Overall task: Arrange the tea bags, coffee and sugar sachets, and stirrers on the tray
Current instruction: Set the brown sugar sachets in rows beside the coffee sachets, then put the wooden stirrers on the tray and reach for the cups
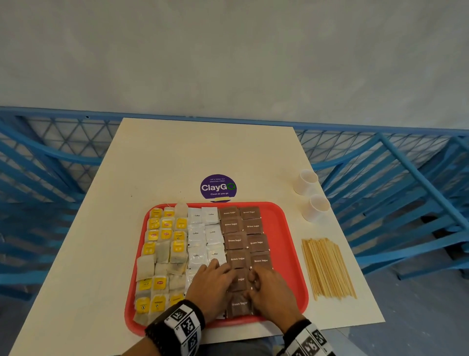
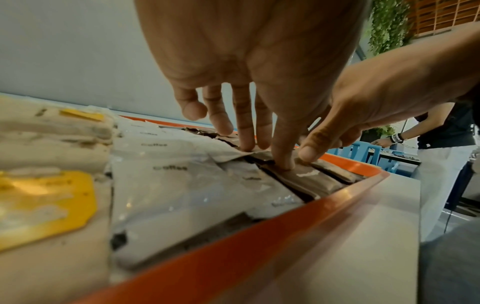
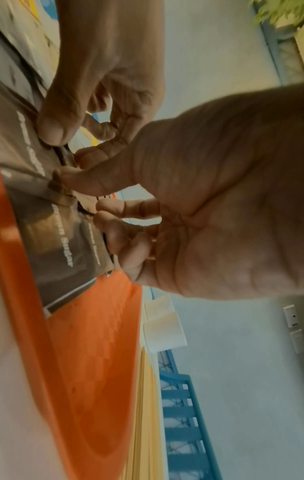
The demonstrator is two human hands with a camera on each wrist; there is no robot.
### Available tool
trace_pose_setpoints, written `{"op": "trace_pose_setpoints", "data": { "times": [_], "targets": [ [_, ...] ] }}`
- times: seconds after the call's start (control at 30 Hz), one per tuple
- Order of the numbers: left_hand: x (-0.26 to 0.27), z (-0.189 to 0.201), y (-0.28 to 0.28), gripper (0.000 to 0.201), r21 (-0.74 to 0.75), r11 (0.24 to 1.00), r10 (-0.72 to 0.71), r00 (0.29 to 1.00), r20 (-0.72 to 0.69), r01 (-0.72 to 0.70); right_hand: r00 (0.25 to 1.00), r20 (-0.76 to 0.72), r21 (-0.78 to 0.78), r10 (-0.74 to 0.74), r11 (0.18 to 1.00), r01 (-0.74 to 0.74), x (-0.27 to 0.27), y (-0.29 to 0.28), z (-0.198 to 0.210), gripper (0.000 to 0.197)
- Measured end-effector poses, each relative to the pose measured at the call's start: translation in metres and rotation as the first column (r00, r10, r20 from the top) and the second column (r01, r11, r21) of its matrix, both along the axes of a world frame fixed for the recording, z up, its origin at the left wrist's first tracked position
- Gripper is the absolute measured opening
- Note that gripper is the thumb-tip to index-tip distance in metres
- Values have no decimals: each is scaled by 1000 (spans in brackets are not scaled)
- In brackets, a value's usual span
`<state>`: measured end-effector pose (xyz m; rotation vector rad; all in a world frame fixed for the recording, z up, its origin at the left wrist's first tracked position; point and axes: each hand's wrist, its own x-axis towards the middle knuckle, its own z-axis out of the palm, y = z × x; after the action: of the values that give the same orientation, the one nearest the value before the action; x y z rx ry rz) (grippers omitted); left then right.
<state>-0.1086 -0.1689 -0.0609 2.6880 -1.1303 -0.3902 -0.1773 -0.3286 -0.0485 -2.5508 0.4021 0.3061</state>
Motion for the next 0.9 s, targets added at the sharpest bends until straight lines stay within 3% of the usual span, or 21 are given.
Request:
{"op": "trace_pose_setpoints", "data": {
  "times": [0.07,0.13,0.27,0.37,0.47,0.53,0.63,0.73,0.8,0.9],
  "targets": [
    [1,-1,2,25,-5,1000,-26,1000,16,26,1000,23,15,-3,1000,3,0,0,2,18],
    [1,-2,2,31,42,996,-76,997,25,75,999,38,11,19,1000,-20,1,1,4,10],
    [3,-2,0,43,-1,995,-100,994,52,100,998,63,21,-9,1000,8,1,1,4,11],
    [2,9,0,29,-60,996,-59,996,63,63,997,70,26,-9,1000,7,0,2,4,17],
    [3,11,-1,29,-79,995,-67,998,-3,66,988,150,66,-33,998,24,-2,-1,7,2],
    [4,10,0,26,-96,993,-74,997,-10,72,986,153,127,-63,991,43,-7,-6,9,10],
    [12,13,-4,19,-164,986,-44,995,-86,29,976,79,216,-204,959,182,-24,-22,12,27],
    [25,25,-21,12,-259,966,-30,985,-168,-15,918,122,163,-378,920,357,-46,-58,12,43],
    [33,35,-42,14,-266,964,-56,969,-241,-11,857,157,119,-492,870,478,-53,-91,14,42],
    [39,47,-82,14,-247,966,-138,960,-245,76,780,79,31,-621,783,621,-51,-141,10,29]
  ]
}}
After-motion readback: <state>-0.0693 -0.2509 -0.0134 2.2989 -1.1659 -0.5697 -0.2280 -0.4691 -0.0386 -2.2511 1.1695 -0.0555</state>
